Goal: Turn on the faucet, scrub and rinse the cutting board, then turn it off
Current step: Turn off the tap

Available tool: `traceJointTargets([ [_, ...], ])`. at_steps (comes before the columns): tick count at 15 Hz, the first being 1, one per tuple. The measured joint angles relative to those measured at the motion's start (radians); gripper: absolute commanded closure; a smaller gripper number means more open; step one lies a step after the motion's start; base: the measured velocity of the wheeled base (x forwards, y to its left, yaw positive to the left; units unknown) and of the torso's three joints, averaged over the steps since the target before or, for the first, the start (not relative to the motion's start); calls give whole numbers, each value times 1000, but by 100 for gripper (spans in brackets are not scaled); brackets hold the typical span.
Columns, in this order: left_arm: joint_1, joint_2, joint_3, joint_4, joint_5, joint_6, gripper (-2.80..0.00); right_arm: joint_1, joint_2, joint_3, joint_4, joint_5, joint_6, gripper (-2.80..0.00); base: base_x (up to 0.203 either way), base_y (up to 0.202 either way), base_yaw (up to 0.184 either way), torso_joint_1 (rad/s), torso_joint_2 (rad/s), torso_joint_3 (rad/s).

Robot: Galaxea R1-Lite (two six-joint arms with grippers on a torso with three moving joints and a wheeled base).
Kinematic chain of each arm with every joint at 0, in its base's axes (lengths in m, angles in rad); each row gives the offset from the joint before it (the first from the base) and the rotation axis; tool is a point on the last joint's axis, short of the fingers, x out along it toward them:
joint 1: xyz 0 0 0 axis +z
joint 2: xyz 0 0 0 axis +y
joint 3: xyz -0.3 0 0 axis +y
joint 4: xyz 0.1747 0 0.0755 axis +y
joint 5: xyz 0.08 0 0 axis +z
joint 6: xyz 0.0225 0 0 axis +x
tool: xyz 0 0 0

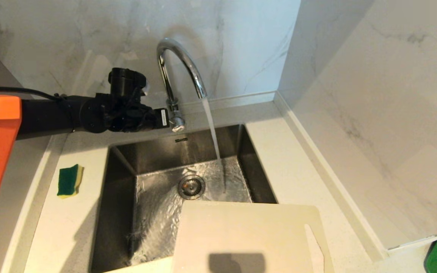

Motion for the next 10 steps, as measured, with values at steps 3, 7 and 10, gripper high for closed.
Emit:
traceJointTargets([
  [3,0,-1,0,2,-2,-12,0,0,0,0,0,0,0,0,0,0,0,0,0,0],
  [7,-1,-4,0,33,-8,-27,0,0,0,0,0,0,0,0,0,0,0,0,0,0],
  [10,-2,-6,0,33,-17,-35,0,0,0,0,0,0,0,0,0,0,0,0,0,0],
])
